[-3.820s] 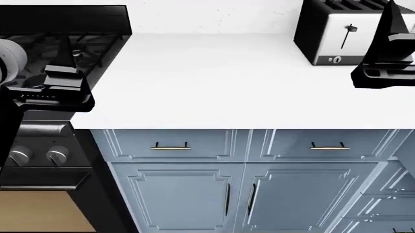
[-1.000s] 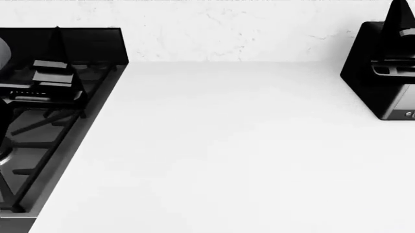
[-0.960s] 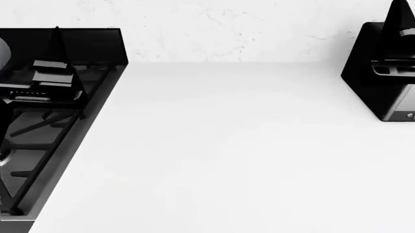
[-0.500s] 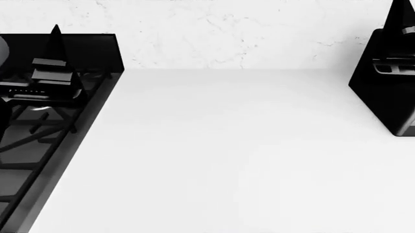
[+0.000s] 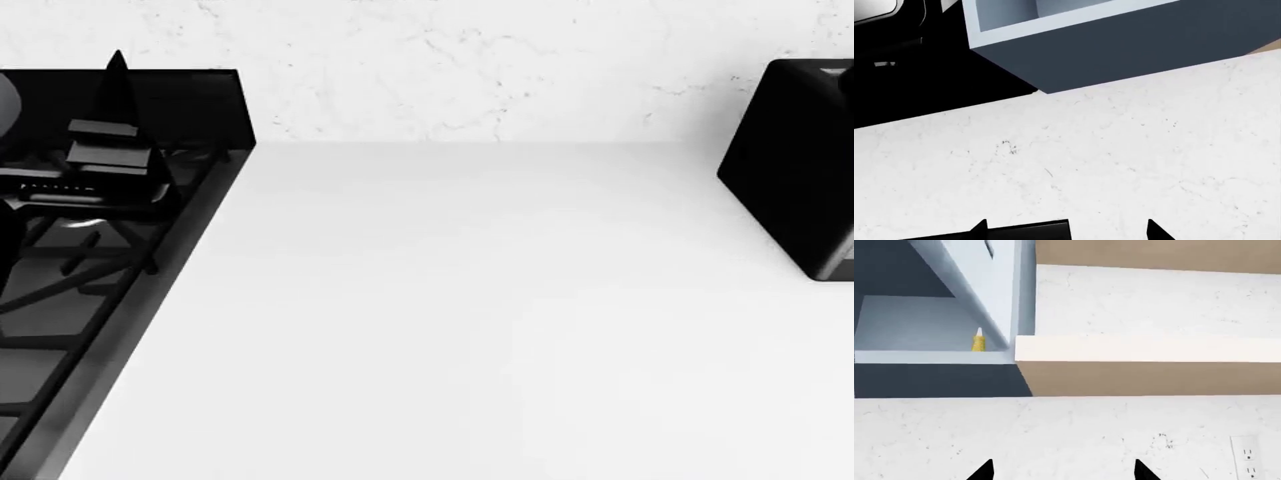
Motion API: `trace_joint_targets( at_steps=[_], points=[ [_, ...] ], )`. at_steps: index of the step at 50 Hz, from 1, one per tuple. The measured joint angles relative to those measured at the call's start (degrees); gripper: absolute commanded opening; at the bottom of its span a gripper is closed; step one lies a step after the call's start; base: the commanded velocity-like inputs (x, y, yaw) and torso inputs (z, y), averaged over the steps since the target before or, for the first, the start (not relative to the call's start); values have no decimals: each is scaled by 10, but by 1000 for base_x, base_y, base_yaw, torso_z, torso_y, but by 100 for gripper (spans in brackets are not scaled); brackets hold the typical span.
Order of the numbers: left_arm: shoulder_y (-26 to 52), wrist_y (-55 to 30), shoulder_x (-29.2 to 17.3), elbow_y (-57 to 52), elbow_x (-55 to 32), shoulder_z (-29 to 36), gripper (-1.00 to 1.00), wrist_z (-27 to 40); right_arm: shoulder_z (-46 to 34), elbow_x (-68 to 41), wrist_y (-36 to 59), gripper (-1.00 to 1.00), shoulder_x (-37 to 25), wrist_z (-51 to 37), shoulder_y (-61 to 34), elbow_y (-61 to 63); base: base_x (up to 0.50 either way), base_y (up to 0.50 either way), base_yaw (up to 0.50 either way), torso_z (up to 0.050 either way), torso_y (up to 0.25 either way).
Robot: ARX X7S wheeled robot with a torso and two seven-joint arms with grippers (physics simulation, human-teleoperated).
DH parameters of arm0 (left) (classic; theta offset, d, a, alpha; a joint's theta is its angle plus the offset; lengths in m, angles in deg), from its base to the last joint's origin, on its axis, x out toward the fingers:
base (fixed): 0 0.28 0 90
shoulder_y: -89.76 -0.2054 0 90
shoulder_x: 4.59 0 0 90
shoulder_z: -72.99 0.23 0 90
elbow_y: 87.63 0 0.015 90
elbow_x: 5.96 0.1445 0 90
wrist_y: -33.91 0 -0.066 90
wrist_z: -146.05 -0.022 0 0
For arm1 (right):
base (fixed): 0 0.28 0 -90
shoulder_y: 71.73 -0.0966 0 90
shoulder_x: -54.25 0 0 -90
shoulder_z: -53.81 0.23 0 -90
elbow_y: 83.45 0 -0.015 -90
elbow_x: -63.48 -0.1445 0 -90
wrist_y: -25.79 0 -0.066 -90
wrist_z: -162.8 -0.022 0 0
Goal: Pick and place the shaker into the drawer. Then close the cabinet.
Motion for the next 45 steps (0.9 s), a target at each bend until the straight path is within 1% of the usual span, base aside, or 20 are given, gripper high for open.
trace_joint_targets(
  at_steps=[12, 25, 35, 45],
  points=[
    [5, 4, -5, 1, -5, 5, 100, 4, -47, 17, -1, 100, -41, 14, -114, -50, 0, 0, 0, 0, 0],
    [15, 7, -10, 6, -8, 14, 100, 6, -130, 89, -10, 100, -64, 55, -225, -118, 0, 0, 0, 0, 0],
    [30, 9, -12, 12, -16, 26, 100, 12, -208, 161, -30, 100, -68, 106, -315, -184, 0, 0, 0, 0, 0],
    [29, 13, -16, 11, -17, 29, 100, 13, -299, 234, -55, 100, -52, 167, -412, -256, 0, 0, 0, 0, 0]
  ],
)
